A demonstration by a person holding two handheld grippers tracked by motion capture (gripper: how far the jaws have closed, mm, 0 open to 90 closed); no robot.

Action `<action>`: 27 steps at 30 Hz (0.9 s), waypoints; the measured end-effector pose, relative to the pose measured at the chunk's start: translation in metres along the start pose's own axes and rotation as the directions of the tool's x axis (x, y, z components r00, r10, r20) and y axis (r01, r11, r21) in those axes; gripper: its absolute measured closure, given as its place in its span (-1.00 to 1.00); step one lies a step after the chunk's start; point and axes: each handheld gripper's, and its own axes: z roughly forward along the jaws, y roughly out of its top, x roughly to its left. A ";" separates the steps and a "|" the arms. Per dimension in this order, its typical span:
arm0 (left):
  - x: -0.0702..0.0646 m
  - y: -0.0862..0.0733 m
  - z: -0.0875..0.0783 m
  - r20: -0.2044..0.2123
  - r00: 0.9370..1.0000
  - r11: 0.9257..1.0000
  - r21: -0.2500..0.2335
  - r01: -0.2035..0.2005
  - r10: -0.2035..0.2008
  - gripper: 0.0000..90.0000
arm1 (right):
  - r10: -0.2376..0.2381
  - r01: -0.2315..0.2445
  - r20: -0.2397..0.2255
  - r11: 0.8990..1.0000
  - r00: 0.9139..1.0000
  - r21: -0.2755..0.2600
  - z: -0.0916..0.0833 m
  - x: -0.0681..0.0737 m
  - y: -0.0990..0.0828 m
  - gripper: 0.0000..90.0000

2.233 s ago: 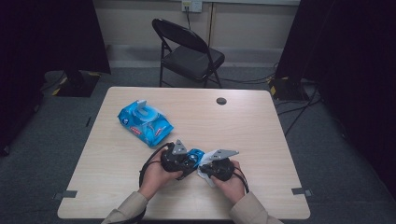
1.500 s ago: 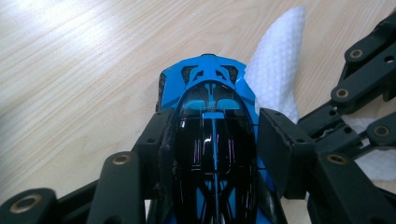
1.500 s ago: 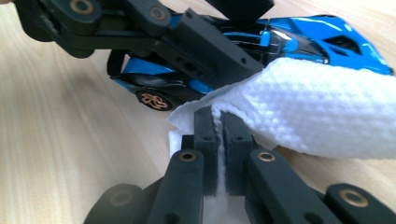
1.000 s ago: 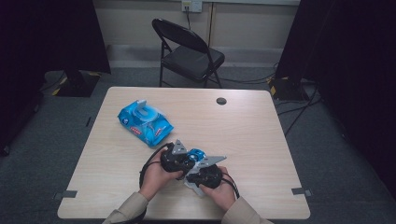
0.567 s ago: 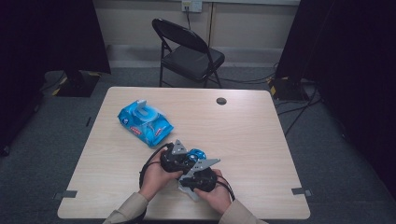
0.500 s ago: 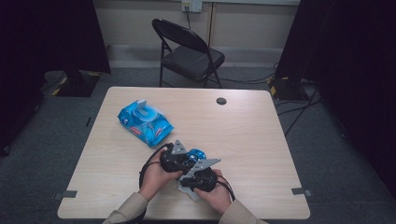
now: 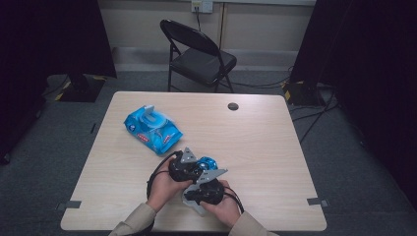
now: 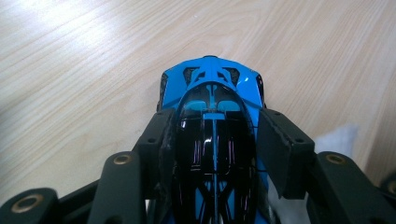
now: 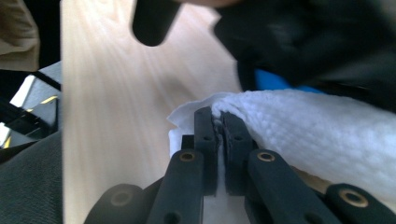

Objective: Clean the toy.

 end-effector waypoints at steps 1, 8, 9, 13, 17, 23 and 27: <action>0.000 0.000 0.000 0.001 1.000 1.000 -0.001 0.001 -0.001 0.08 | -0.004 0.004 -0.005 1.000 1.000 -0.004 0.000 0.001 0.000 0.94; 0.002 -0.002 -0.002 0.000 1.000 1.000 -0.006 -0.008 0.008 0.15 | 0.012 -0.012 -0.004 1.000 1.000 -0.025 -0.017 -0.005 0.001 0.94; 0.002 -0.002 -0.002 -0.001 1.000 1.000 -0.006 -0.009 0.009 0.15 | 0.014 -0.014 0.004 0.999 1.000 -0.031 -0.022 -0.007 0.001 0.94; 0.002 -0.002 -0.002 -0.001 1.000 1.000 -0.004 -0.009 0.009 0.15 | 0.048 -0.046 0.038 0.997 0.998 -0.056 -0.041 -0.019 -0.003 0.94; 0.001 -0.002 -0.002 -0.002 1.000 1.000 -0.004 -0.009 0.009 0.15 | 0.090 -0.081 0.094 0.992 0.992 -0.094 -0.062 -0.035 -0.007 0.94; 0.001 -0.001 -0.002 -0.003 1.000 1.000 0.002 -0.013 0.013 0.15 | 0.137 -0.115 0.156 0.983 0.978 -0.142 -0.078 -0.052 -0.009 0.94; 0.001 -0.001 -0.002 -0.002 1.000 1.000 -0.001 -0.012 0.012 0.15 | 0.154 -0.125 0.186 0.980 0.970 -0.158 -0.082 -0.058 -0.010 0.94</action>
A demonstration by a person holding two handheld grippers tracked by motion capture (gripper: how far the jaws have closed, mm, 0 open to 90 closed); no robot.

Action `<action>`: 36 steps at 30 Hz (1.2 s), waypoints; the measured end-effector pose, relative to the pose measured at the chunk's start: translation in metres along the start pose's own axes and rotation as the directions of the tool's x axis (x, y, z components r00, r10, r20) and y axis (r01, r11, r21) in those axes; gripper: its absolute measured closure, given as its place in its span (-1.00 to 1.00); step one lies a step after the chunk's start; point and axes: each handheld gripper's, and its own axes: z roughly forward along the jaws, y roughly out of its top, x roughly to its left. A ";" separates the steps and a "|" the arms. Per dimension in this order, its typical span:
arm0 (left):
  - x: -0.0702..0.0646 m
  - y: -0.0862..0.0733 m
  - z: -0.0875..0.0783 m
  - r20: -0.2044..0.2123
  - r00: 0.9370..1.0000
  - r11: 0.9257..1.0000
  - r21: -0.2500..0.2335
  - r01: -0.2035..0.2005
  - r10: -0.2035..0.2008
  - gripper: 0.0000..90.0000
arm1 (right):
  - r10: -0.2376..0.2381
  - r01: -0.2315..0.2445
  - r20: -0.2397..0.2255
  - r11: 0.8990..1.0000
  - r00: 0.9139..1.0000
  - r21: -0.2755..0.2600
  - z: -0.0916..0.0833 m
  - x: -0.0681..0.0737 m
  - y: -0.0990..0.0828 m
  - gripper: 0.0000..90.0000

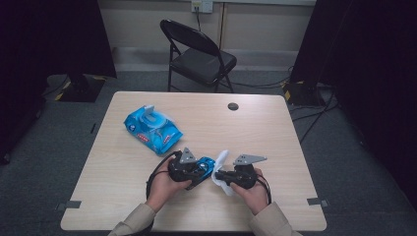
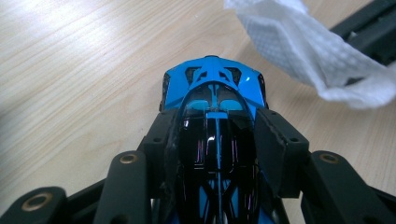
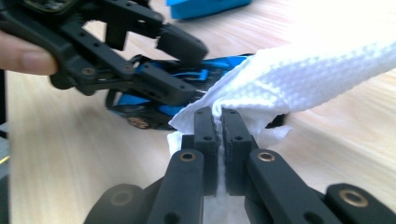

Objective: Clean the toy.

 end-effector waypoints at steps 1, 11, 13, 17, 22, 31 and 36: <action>0.000 0.000 0.000 0.001 1.000 1.000 -0.001 0.002 -0.002 0.15 | 0.000 0.000 0.012 1.000 1.000 0.001 0.000 -0.001 0.000 0.94; 0.000 0.000 0.000 0.001 1.000 1.000 0.001 -0.001 0.001 0.15 | 0.021 -0.022 0.076 1.000 0.997 0.012 0.012 -0.011 -0.003 0.94; 0.000 0.001 0.000 0.001 1.000 1.000 0.001 0.000 0.000 0.15 | 0.018 -0.020 0.091 1.000 0.996 0.018 0.014 -0.013 -0.003 0.94; 0.000 0.001 0.001 0.000 1.000 1.000 0.005 -0.002 0.002 0.15 | 0.011 -0.016 0.114 0.999 0.993 0.036 0.020 -0.014 -0.004 0.93; -0.001 0.001 0.001 -0.004 1.000 1.000 0.005 -0.008 0.008 0.15 | 0.002 -0.009 0.129 0.999 0.992 0.051 0.024 -0.015 -0.005 0.93; 0.000 0.001 0.001 -0.001 1.000 1.000 0.001 -0.002 0.002 0.15 | 0.026 -0.036 0.156 0.997 0.987 0.062 0.023 -0.021 -0.007 0.93; -0.001 0.002 0.002 -0.003 1.000 1.000 0.000 -0.002 0.002 0.15 | 0.014 -0.023 0.147 0.998 0.989 0.065 0.025 -0.021 -0.007 0.93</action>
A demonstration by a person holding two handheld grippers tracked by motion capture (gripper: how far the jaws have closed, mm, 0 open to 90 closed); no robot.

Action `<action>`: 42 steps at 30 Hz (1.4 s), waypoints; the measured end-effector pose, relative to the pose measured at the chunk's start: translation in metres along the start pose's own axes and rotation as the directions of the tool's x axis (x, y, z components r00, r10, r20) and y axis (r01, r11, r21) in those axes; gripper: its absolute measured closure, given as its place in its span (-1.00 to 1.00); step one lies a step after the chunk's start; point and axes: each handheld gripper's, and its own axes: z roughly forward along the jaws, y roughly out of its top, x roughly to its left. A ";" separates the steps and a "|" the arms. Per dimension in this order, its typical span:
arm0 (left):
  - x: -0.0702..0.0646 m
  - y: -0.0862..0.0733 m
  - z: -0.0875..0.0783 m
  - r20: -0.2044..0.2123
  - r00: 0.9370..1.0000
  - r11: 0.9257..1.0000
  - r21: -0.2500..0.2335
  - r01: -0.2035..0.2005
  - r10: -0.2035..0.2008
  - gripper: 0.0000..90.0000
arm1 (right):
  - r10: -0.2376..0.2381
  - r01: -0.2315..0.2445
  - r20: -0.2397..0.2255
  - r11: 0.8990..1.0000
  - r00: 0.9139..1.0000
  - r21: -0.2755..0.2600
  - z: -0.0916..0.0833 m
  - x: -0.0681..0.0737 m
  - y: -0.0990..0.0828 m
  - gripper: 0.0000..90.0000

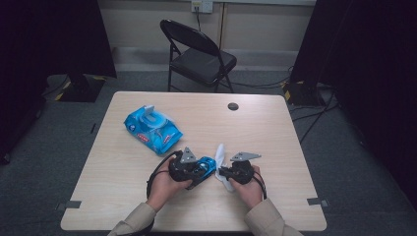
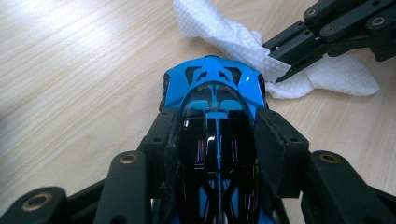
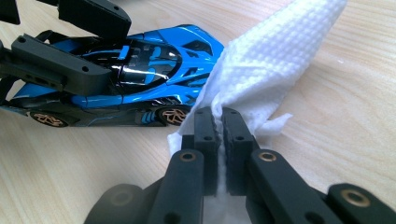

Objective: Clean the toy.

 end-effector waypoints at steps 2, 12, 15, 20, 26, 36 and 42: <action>0.000 0.000 0.000 0.000 1.000 1.000 0.001 0.000 0.000 0.15 | -0.008 0.008 -0.004 1.000 1.000 0.002 0.001 0.000 0.000 0.93; 0.000 0.001 0.000 0.000 1.000 1.000 0.006 0.000 0.000 0.15 | -0.001 0.001 -0.014 1.000 1.000 0.002 0.000 0.002 -0.001 0.94; 0.000 0.000 0.000 0.000 1.000 1.000 0.005 -0.001 0.001 0.15 | -0.002 0.002 -0.015 1.000 1.000 0.004 0.000 0.003 -0.001 0.94; 0.000 0.000 0.000 0.001 1.000 1.000 0.005 0.000 0.000 0.15 | -0.001 0.002 -0.018 1.000 1.000 0.008 0.000 0.005 -0.001 0.94; 0.000 0.000 0.000 0.001 1.000 1.000 0.005 0.000 0.000 0.15 | -0.017 0.017 -0.031 1.000 0.999 0.018 -0.001 0.008 -0.001 0.94; 0.000 0.000 -0.001 -0.001 1.000 1.000 0.005 -0.003 0.003 0.15 | -0.082 0.084 -0.044 0.995 0.996 0.044 0.003 0.026 0.001 0.94; 0.000 0.000 -0.001 -0.001 1.000 1.000 0.007 -0.002 0.002 0.15 | -0.071 0.074 -0.054 0.996 0.996 0.041 0.004 0.025 0.000 0.94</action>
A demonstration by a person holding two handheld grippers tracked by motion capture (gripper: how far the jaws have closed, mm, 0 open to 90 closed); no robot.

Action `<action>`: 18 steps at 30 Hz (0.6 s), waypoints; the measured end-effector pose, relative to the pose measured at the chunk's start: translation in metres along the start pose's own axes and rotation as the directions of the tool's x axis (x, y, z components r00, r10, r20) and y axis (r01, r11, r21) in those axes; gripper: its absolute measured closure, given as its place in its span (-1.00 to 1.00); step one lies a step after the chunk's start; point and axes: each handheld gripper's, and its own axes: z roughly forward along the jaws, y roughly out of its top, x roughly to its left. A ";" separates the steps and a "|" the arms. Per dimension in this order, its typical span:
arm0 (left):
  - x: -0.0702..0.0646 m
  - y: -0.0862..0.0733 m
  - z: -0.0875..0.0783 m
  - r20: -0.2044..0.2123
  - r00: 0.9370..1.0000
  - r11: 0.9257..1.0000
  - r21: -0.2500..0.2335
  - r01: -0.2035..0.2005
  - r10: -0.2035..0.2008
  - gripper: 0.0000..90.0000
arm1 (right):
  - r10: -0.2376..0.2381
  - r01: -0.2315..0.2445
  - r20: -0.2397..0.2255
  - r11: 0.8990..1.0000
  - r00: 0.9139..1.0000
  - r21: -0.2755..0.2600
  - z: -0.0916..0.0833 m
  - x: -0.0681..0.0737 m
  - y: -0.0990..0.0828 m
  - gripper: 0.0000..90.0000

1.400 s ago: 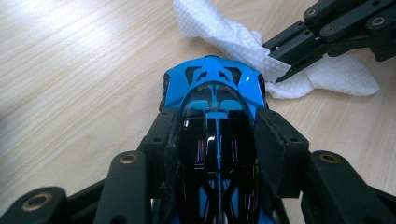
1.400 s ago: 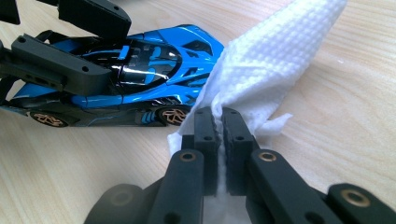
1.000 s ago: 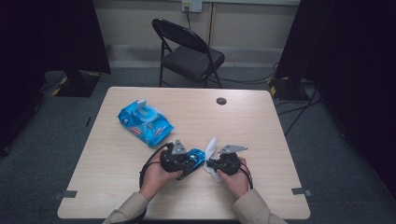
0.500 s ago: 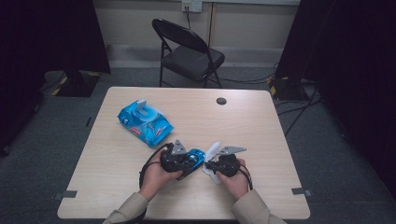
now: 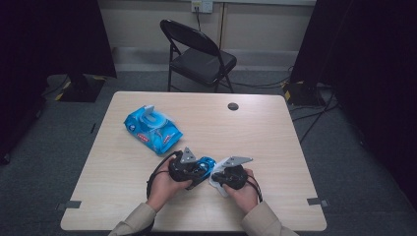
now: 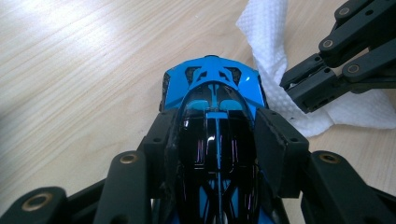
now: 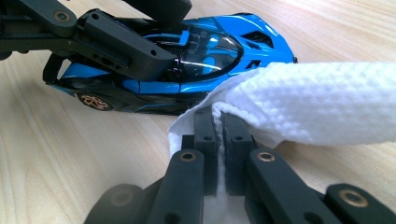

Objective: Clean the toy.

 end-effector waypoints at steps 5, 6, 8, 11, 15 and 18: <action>0.000 0.000 0.000 0.001 1.000 1.000 0.001 0.000 0.000 0.15 | 0.004 -0.004 -0.011 1.000 1.000 0.003 0.000 0.001 0.000 0.94; 0.000 0.000 0.000 0.000 1.000 1.000 0.000 0.000 0.000 0.15 | -0.002 0.002 -0.010 1.000 1.000 0.003 0.001 0.002 0.000 0.94; 0.000 0.000 0.000 0.000 1.000 1.000 0.001 0.000 0.000 0.15 | -0.007 0.007 -0.010 1.000 1.000 0.006 0.001 0.003 0.001 0.94; 0.000 0.000 0.000 0.000 1.000 1.000 0.001 0.000 0.000 0.15 | -0.009 0.009 -0.013 1.000 1.000 0.007 0.001 0.004 0.001 0.94; 0.000 0.000 0.000 0.001 1.000 1.000 0.001 0.001 -0.001 0.15 | -0.008 0.009 -0.027 1.000 1.000 0.011 0.002 0.007 0.001 0.94; 0.000 0.000 0.000 0.001 1.000 1.000 0.000 0.001 -0.001 0.15 | -0.015 0.015 -0.041 1.000 0.999 0.013 0.003 0.010 0.001 0.94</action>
